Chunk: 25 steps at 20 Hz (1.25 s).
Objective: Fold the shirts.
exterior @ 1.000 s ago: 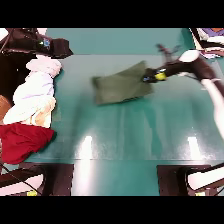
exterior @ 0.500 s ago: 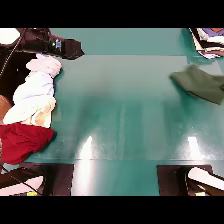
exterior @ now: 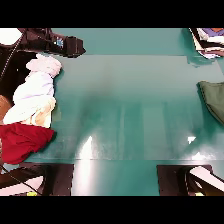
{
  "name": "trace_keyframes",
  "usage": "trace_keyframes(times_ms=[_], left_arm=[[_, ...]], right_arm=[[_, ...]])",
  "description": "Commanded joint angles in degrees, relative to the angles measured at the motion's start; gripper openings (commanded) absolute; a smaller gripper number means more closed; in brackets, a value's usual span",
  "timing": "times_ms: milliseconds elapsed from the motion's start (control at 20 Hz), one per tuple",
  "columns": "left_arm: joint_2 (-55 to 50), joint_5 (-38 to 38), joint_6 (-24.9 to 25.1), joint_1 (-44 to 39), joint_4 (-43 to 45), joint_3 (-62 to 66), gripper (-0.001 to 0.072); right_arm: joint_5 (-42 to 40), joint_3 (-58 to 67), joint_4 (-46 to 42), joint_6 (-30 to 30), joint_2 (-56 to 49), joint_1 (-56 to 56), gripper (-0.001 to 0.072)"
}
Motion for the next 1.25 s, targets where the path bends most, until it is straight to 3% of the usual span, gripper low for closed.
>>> trace_keyframes(times_ms=[0, 250, 650, 750, 850, 1200], left_arm=[[0.00, -0.52, -0.04, -0.02, 0.04, -0.02, 0.0044], [0.00, -0.81, -0.02, -0.02, 0.02, -0.02, 0.0044], [0.00, 0.35, -0.02, 0.00, -0.04, 0.00, 0.0044], [0.00, 0.76, -0.02, -0.02, -0.04, 0.00, 0.0044], [0.00, 0.76, -0.02, 0.00, -0.04, 0.00, 0.0044], [0.00, 0.79, -0.02, 0.00, -0.04, 0.00, 0.0044]], right_arm=[[9.62, 7.10, -3.67, 0.17, -1.77, -4.52, 0.0502], [11.85, 14.12, -3.43, 0.11, 2.32, 2.05, 0.0501], [11.23, 14.19, 0.15, -0.46, 4.96, 41.03, 0.0485], [10.25, 14.19, 0.15, -1.97, 4.98, 48.43, 0.0193], [10.60, 14.19, 0.15, -2.97, 4.98, 53.57, 0.0011], [11.56, 14.19, 0.22, -2.97, 4.98, 57.40, 0.0013]])
